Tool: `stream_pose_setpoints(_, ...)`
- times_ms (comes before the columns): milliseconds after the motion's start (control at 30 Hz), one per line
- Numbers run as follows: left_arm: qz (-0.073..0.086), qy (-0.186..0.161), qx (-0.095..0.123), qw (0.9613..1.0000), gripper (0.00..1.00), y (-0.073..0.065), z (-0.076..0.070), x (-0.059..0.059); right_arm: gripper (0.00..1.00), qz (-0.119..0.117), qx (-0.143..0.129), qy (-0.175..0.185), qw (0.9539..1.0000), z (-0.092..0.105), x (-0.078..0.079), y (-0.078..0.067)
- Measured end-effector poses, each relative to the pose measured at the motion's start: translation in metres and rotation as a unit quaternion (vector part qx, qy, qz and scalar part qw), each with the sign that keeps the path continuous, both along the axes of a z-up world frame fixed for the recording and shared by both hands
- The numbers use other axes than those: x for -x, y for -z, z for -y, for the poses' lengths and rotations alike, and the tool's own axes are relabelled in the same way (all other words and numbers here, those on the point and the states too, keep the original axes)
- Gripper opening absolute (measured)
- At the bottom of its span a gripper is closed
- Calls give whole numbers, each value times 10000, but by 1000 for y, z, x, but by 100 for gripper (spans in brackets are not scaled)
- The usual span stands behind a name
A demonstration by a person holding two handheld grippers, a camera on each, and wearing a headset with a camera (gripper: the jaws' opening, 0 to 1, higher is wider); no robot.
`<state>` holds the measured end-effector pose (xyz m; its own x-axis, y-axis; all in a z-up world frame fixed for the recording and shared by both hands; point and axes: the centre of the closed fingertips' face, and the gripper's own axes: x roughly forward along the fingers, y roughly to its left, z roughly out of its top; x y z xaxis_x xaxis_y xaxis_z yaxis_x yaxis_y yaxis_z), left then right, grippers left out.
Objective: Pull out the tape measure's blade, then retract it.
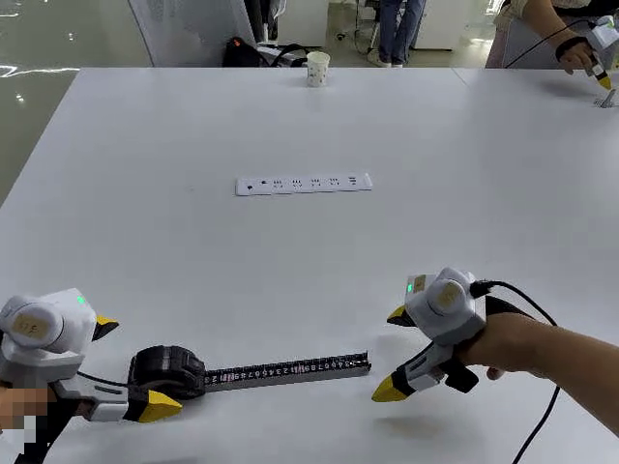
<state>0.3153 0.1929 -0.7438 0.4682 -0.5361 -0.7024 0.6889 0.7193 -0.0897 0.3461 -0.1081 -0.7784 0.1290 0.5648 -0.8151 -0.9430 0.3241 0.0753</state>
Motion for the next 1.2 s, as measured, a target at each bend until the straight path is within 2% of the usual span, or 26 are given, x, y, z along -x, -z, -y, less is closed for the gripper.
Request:
stream_pose_setpoints(133, 5, -306, 133, 9994, 99, 2, -6, 3, 83, -19, -92, 229, 9997, 9, 3, 0)
stream_pose_setpoints(233, 87, -448, 90, 9989, 99, 3, -12, 5, 88, -17, -237, 408, 9989, 14, 6, -2)
stream_pose_setpoints(333, 35, -639, 128, 9979, 99, 4, -17, 9, 94, 86, -377, 664, 9970, 21, 7, -6)
stream_pose_setpoints(467, 95, -732, 170, 9971, 99, 4, -19, 13, 99, 255, -526, 849, 9947, 29, 6, -9)
stream_pose_setpoints(500, 140, -662, 283, 9973, 99, 2, -15, 15, 99, 274, -570, 945, 9935, 32, 6, -10)
stream_pose_setpoints(533, 252, -562, 453, 9971, 99, -2, -9, 16, 99, 294, -597, 999, 9928, 34, 6, -11)
stream_pose_setpoints(567, -131, -716, 471, 9962, 99, 3, -9, 24, 99, 350, -631, 1055, 9918, 36, 5, -11)
stream_pose_setpoints(600, -299, -902, 141, 9954, 99, 11, -21, 26, 99, 396, -652, 1093, 9911, 39, 7, -12)
stream_pose_setpoints(633, 14, -808, 91, 9967, 99, 9, -21, 21, 99, 418, -677, 1125, 9905, 40, 7, -13)
stream_pose_setpoints(667, 183, -800, 211, 9964, 99, 5, -19, 21, 99, 596, -724, 1183, 9885, 43, 5, -14)
stream_pose_setpoints(700, 87, -876, 297, 9957, 99, 5, -19, 23, 99, 748, -738, 1190, 9873, 45, 3, -16)
stream_pose_setpoints(733, -55, -965, 396, 9945, 99, 7, -18, 25, 99, 798, -773, 1171, 9869, 46, 5, -17)
stream_pose_setpoints(767, 114, -943, 406, 9947, 99, 4, -19, 23, 99, 759, -874, 1228, 9857, 48, 8, -18)
stream_pose_setpoints(800, 407, -936, 368, 9941, 99, -1, -21, 18, 99, 738, -899, 1282, 9849, 50, 10, -19)
stream_pose_setpoints(833, 501, -989, 335, 9933, 99, -3, -23, 18, 99, 691, -914, 1346, 9842, 53, 13, -18)
stream_pose_setpoints(900, 397, -1057, 390, 9928, 99, -2, -24, 21, 99, 686, -920, 1336, 9844, 56, 18, -17)
stream_pose_setpoints(967, 665, -1040, 451, 9913, 99, -8, -25, 20, 99, 723, -984, 1320, 9837, 59, 23, -19)
stream_pose_setpoints(1000, 729, -1064, 482, 9905, 99, -10, -25, 21, 99, 817, -1024, 1296, 9829, 60, 24, -21)
stream_pose_setpoints(1067, 658, -1106, 493, 9905, 99, -8, -26, 25, 99, 981, -1153, 1251, 9805, 60, 25, -28)
stream_pose_setpoints(1133, 731, -1126, 444, 9900, 99, -7, -29, 28, 99, 948, -1155, 1305, 9801, 63, 29, -31)
stream_pose_setpoints(1200, 1013, -1062, 666, 9869, 99, -16, -26, 29, 99, 924, -1123, 1370, 9798, 66, 31, -30)
